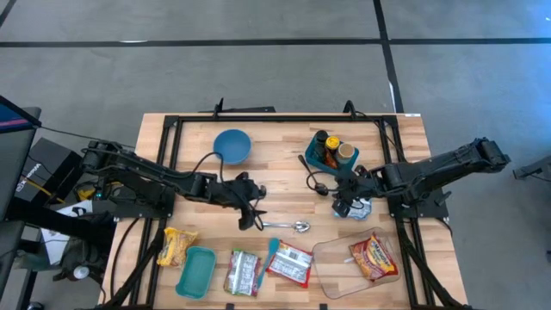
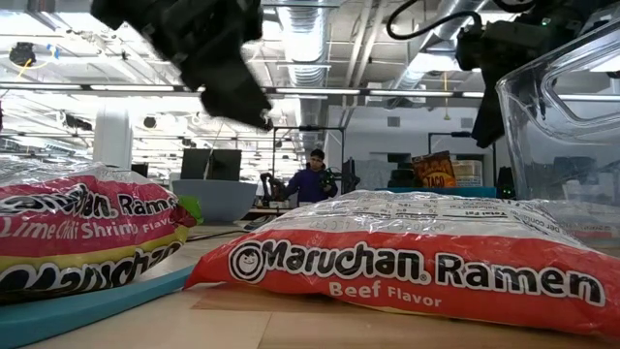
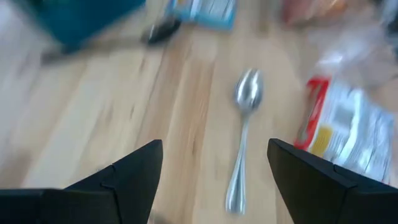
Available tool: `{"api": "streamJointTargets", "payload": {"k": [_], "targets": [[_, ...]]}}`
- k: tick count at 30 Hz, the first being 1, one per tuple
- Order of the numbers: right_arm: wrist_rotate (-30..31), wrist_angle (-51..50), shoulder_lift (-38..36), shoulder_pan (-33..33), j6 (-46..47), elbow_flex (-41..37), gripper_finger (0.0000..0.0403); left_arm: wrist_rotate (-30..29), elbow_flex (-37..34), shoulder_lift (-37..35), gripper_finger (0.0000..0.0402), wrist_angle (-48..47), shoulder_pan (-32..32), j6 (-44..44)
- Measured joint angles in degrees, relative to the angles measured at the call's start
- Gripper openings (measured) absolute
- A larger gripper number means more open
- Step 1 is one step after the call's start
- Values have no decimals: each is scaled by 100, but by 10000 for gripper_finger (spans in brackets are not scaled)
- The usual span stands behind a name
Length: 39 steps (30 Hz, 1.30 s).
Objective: Pick & Place Food Item
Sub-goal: Put the left black spoon into the green bin
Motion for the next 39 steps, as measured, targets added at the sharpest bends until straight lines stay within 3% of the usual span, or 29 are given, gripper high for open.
{"api": "streamJointTargets", "payload": {"k": [6,11,20,31,39], "targets": [[540,50,2,-2,-18,0,150,-126,-2,0,285,-981,2,-918],[1047,88,2,-2,-18,0,150,-827,-165,0,285,-950,-7,-1336],[1282,296,2,-2,-21,0,150,-1767,-337,0,285,-834,-74,-2261],[1528,367,3,-2,-22,0,150,-1973,-367,176,254,-817,-429,-2635],[1529,398,17,-2,-22,0,150,-1940,-367,785,215,-84,-557,-2651]]}}
